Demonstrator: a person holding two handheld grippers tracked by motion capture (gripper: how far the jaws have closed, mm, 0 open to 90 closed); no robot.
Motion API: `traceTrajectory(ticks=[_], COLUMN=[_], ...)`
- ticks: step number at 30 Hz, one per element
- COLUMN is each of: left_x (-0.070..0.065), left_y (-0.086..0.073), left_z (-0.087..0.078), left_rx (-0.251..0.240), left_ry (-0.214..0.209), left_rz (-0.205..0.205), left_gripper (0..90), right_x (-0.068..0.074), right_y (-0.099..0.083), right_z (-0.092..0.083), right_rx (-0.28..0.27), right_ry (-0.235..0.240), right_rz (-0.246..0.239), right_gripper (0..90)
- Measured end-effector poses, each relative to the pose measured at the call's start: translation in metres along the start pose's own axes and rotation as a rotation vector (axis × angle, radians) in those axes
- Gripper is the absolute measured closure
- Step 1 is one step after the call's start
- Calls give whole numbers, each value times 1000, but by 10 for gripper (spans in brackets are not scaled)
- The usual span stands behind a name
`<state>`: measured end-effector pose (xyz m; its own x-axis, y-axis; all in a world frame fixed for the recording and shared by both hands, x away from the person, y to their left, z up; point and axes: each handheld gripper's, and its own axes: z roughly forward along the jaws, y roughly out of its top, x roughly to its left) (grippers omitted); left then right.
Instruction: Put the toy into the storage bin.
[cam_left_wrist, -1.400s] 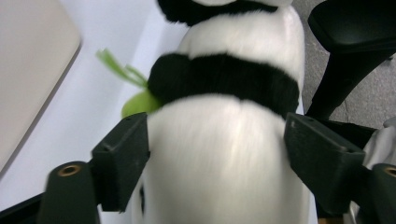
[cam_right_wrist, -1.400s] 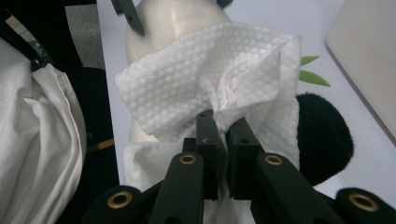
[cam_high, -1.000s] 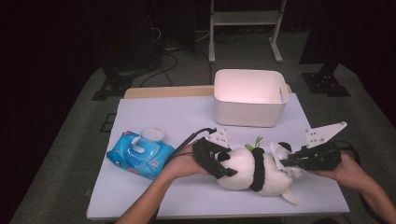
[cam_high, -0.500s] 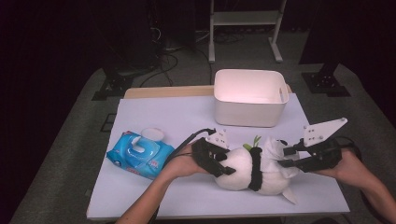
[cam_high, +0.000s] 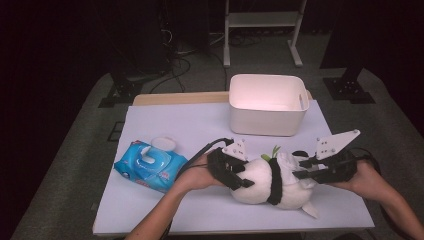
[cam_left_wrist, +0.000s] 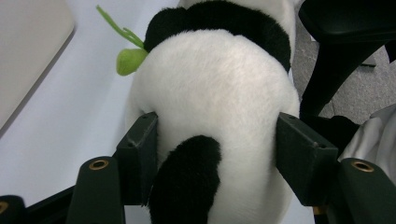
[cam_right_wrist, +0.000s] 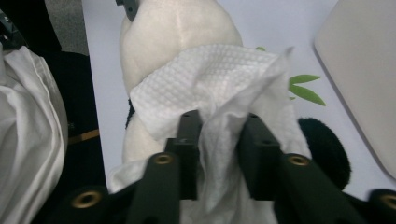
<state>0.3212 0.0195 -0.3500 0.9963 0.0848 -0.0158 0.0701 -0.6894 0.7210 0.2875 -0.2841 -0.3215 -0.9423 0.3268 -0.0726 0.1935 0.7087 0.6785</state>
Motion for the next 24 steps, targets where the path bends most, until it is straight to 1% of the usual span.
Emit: traceTrajectory(ticks=[1,2,4,8,10,11,14,16,19,23,24], left_x=[0,0,-1,-1,-2,-2,-2,-2,-3,-6,-6], left_y=[0,0,1,2,2,1,1,2,6,11,11], left_z=[0,0,0,0,0,0,1,1,3,3,3], left_rx=[-5,-9,-24,-20,-16,-19,-39,-40,-39,-30,-23], left_ry=[0,0,-2,-3,-6,-6,-7,-4,-5,3,7], left_rz=[-1,-1,-7,1,-4,-5,-12,-4,6,24,22], left_gripper=[363,365,368,374,375,375,377,381,386,386,387], right_x=[-1,-3,-6,-13,-17,-19,-22,-21,-15,-4,-1], right_y=[-1,-4,-8,-12,-13,-13,-17,-20,-17,-6,-3], right_z=[-1,-2,-5,-9,-11,-11,-11,-12,-12,-4,-1], right_rx=[4,5,-2,-12,-13,-13,-5,-15,-21,-33,-30], right_ry=[-10,-9,-20,-47,-68,-71,-75,-73,-58,-5,4], right_rz=[-1,9,19,42,56,68,78,97,83,34,23], right_gripper=[806,823,844,847,847,847,847,848,849,848,848])
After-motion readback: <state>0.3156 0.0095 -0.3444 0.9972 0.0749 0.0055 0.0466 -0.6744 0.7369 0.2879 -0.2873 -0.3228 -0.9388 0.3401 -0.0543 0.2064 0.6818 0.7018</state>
